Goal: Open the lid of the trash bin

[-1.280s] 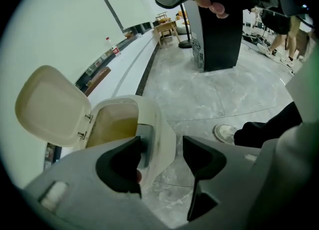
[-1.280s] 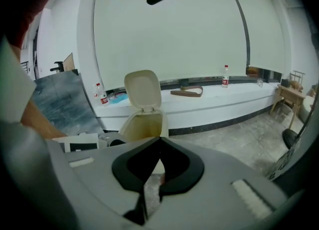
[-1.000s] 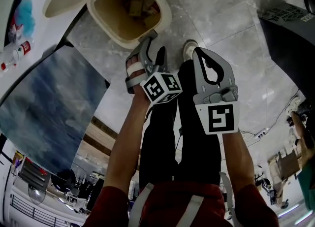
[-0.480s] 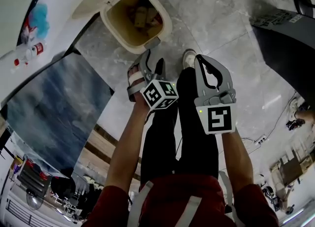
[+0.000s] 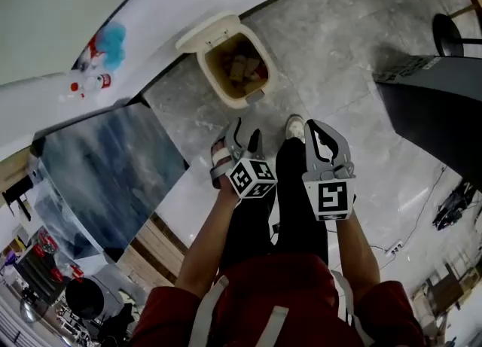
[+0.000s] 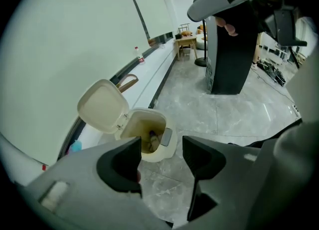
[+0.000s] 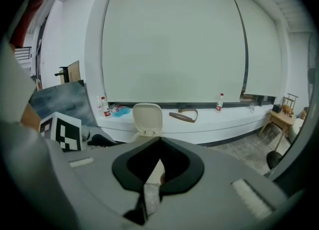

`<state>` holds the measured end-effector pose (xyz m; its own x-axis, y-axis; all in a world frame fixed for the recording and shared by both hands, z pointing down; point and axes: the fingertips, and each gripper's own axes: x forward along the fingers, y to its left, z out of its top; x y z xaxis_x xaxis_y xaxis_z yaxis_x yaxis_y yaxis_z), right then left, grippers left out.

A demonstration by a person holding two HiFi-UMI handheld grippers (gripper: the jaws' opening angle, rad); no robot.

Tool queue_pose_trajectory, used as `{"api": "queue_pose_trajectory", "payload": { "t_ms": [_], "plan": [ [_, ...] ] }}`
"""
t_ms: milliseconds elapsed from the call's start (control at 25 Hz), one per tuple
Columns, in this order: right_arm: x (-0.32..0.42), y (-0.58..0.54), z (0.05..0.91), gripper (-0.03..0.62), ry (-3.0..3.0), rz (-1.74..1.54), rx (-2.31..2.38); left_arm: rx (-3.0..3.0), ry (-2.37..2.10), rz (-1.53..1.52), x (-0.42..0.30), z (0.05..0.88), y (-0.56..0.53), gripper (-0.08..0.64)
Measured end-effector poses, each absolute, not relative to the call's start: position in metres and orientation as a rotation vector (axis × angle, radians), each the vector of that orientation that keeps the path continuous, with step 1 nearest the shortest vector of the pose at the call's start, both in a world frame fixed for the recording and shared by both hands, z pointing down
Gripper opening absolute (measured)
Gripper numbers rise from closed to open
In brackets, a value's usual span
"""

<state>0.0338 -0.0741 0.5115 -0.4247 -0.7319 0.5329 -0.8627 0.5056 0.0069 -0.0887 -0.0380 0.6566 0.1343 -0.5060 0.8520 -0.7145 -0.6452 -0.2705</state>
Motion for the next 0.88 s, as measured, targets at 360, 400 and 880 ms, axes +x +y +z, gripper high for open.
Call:
{"api": "queue_pose_trajectory", "payload": {
  "t_ms": [360,400,880],
  "plan": [
    [0.023,-0.051,0.439,-0.001,-2.297,0.245,1.291,2.215,-1.371,1.306,-0.116,0.555,-0.020,0.264],
    [0.022,-0.048,0.431,0.000,-2.296,0.233,1.296,2.213,-1.391,1.270,-0.120,0.544,-0.017,0.264],
    [0.014,-0.018,0.318,0.000,-2.366,0.100,1.441,2.302,-1.629,0.914,-0.145,0.409,-0.002,0.255]
  ]
}}
